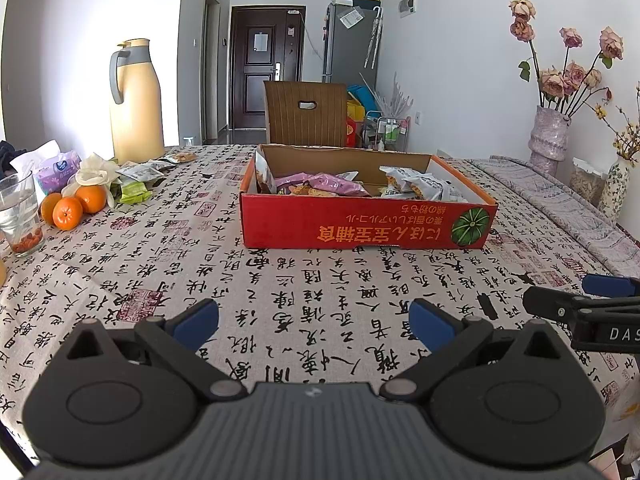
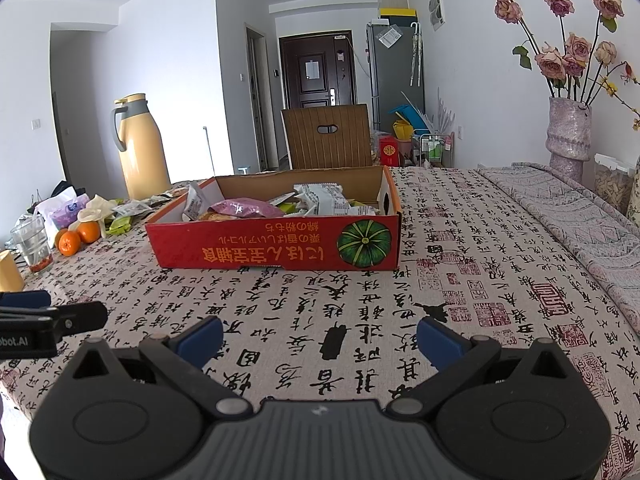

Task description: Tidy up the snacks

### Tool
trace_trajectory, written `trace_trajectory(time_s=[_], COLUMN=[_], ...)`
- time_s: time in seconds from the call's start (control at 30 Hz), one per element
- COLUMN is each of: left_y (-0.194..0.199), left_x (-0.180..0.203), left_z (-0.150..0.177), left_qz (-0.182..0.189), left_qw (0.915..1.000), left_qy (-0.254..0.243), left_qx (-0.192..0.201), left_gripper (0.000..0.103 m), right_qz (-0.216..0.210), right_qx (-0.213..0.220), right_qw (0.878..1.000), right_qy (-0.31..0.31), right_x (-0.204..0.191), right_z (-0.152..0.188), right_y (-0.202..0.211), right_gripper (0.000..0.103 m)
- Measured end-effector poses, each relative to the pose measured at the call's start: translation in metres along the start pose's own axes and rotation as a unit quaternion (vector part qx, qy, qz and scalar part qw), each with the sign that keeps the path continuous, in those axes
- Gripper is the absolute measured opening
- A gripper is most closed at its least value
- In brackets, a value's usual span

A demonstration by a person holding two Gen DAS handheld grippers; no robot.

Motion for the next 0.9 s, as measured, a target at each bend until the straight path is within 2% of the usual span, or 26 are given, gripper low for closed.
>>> trace_trajectory(time_s=[0.9], left_y=[-0.0031], left_x=[0.0001], left_z=[0.0001], left_qz=[0.004], left_qw=[1.0], left_qy=[0.004], left_qx=[0.001], left_gripper=[0.103], right_qz=[0.003], right_qx=[-0.004], right_qw=[1.0], right_qy=[0.0], right_x=[0.0051], right_z=[0.0077], right_y=[-0.0013], right_gripper=[0.103])
Point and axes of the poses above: each gripper's, at about its wrist camera, not at the fingertips, and y roughly against the way its jaws point, x to its right, z to its underside, the point moved 9 cm from there along -y, roughly the way its jaws point, and after that the axes turned 13 degrees about -y, right-handed, at the moved point
